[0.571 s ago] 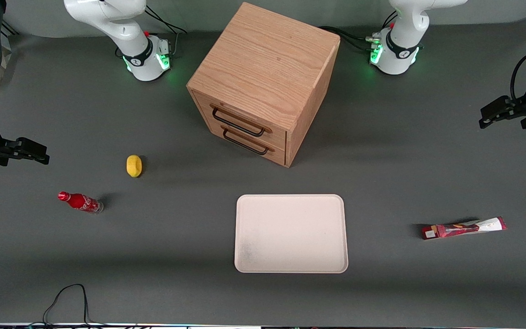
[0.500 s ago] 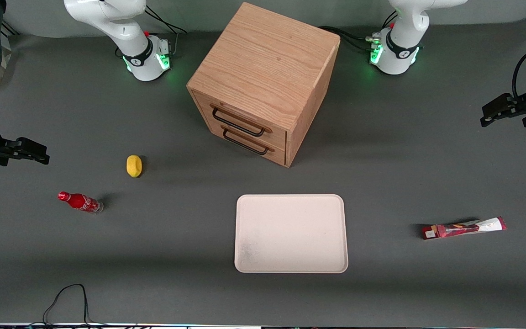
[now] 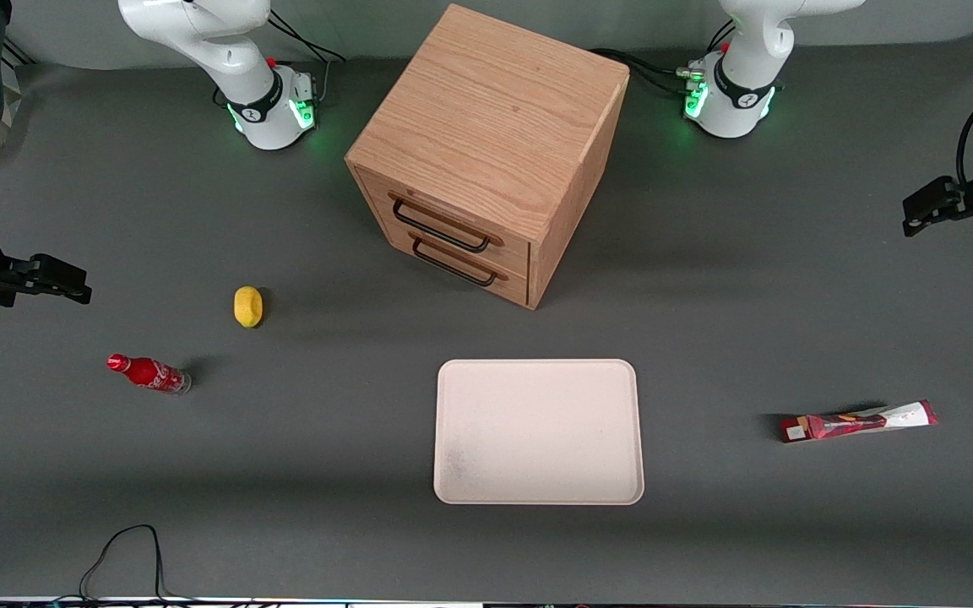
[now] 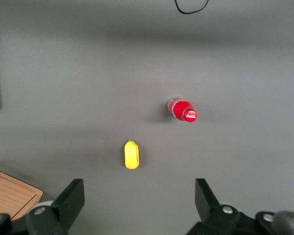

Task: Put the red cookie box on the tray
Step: 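Move the left gripper down over the red plaid shortbread box, then close the left gripper on the box's end and lift it, then carry the box over the white tray and lower it onto the tray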

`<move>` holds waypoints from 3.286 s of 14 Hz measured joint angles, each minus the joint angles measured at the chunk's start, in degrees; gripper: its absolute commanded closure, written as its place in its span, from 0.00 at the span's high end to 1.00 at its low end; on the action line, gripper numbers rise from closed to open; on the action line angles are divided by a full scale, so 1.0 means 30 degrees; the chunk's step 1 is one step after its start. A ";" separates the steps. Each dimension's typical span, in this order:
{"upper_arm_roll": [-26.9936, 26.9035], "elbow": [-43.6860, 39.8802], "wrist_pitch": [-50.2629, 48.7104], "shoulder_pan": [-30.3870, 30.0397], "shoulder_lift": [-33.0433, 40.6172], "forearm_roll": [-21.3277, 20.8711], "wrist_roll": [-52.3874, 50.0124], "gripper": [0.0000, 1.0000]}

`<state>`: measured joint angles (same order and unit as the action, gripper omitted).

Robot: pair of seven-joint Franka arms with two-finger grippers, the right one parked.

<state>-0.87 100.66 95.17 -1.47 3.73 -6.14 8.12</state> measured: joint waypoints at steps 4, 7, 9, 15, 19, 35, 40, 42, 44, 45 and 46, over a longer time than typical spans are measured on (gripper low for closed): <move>-0.0194 0.0058 0.2966 -0.0034 -0.1591 -0.0681 0.8843 1.00; -0.0675 -0.0078 0.5207 -0.0092 -0.3207 -0.0703 1.5106 0.99; -0.1047 -0.0710 0.6178 -0.0164 -0.4676 -0.0555 1.8634 0.99; -0.1283 -0.4741 0.7047 -0.1113 -1.0995 0.0942 2.3989 0.99; -0.1267 -0.5463 0.9262 -0.1245 -1.3341 0.1509 2.4226 0.98; -0.1205 -0.5591 1.0727 -0.1169 -1.5080 0.3544 2.3182 0.00; -0.1131 -0.6503 0.5811 -0.0301 -1.2382 0.3541 1.7218 0.00; -0.1317 -0.7003 0.3385 0.0731 -1.1241 0.3509 1.3667 0.00; -0.1416 -0.8122 0.1015 0.1878 -1.0665 0.3498 0.9951 0.00; -0.1411 -0.8810 0.0103 0.2448 -1.0594 0.3499 0.7823 0.00; -0.1376 -0.9382 -0.0390 0.3001 -1.0595 0.3508 0.5698 0.00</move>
<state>-5.00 72.51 94.00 7.54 -28.05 4.39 25.21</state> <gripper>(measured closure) 0.965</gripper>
